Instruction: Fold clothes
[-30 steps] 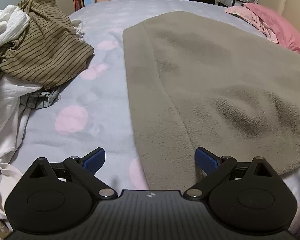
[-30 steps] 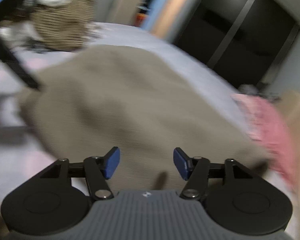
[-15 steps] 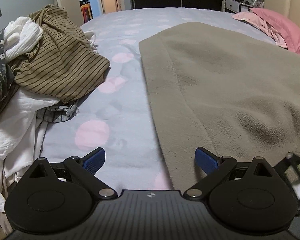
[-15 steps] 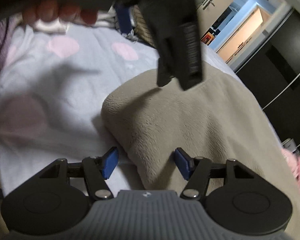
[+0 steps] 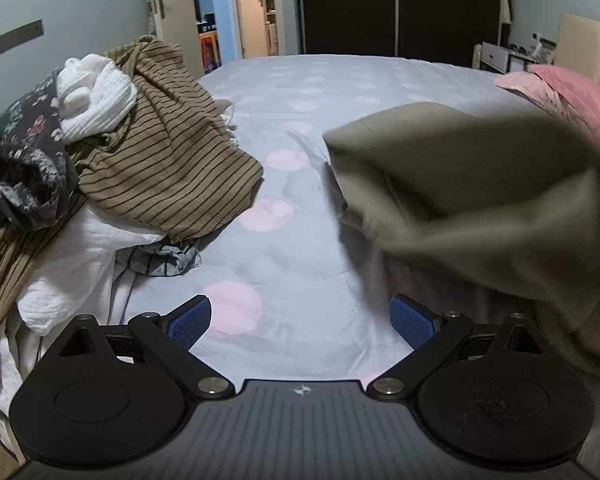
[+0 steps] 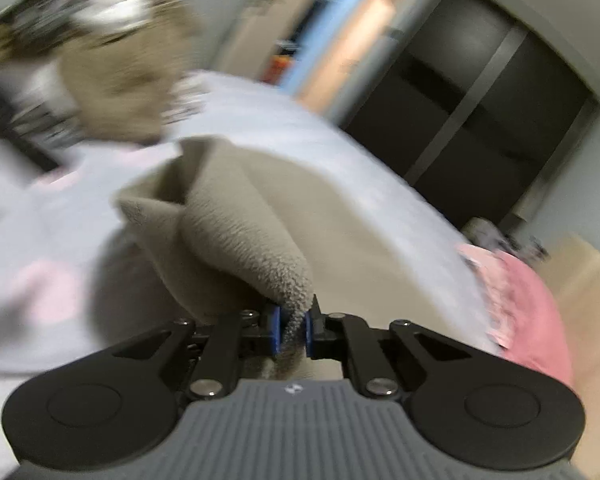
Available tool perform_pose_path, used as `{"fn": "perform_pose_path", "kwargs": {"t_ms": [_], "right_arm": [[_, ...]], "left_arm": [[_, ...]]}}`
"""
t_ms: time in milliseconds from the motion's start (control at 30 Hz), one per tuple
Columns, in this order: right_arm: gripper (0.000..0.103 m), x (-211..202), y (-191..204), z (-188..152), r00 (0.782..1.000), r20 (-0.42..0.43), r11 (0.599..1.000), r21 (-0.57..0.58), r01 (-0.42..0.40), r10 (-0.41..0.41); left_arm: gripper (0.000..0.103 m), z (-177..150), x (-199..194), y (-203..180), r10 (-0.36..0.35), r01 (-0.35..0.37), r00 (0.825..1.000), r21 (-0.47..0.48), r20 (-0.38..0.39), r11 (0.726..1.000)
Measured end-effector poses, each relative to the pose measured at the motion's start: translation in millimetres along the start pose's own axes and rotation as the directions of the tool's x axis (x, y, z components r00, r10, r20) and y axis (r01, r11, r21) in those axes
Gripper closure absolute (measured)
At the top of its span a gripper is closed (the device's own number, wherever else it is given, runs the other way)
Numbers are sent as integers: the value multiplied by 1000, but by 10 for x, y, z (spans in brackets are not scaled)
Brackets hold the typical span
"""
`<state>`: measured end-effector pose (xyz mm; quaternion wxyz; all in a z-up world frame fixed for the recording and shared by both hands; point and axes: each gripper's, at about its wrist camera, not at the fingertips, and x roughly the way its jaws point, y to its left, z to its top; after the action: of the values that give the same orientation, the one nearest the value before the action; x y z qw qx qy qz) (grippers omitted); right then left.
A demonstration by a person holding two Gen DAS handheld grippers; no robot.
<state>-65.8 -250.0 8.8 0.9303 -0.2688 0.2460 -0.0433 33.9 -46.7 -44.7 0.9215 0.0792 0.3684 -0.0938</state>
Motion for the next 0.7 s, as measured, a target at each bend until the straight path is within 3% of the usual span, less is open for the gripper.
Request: {"fn": "perform_pose_path", "kwargs": {"t_ms": [67,200,267,367,433,533,633,700], "right_arm": [[92,-5,-431,44,995,0,995,23,102,-102],[93,35,-1188,-43,973,-62,969,95,228,-223],[93,54,-1579,-195,948,-103,943,116,311,-300],[93,108,-2196,-514,891,-201,886,149,439,-408],[93,141,-2573,-745,840,-268,839,158,521,-471],[93,157,-3112,-1215,720,-397,734,149,663,-569],[93,96,-3641,-1742,603,-537,626,167,762,-590],[93,116,-3805,-2038,525,-602,584,116,803,-602]], "left_arm": [[5,-3,2,-70,-17,17,1000,28,1,999],[5,4,15,-220,-50,50,999,81,2,995],[5,16,26,-298,-65,65,998,106,0,992],[5,49,63,-412,-88,88,996,132,-5,987],[5,84,104,-487,-113,114,993,137,-12,984],[5,131,165,-604,-141,143,990,146,-24,979],[5,166,233,-763,-156,160,987,177,-35,971],[5,183,276,-878,-165,170,985,200,-43,965]]}}
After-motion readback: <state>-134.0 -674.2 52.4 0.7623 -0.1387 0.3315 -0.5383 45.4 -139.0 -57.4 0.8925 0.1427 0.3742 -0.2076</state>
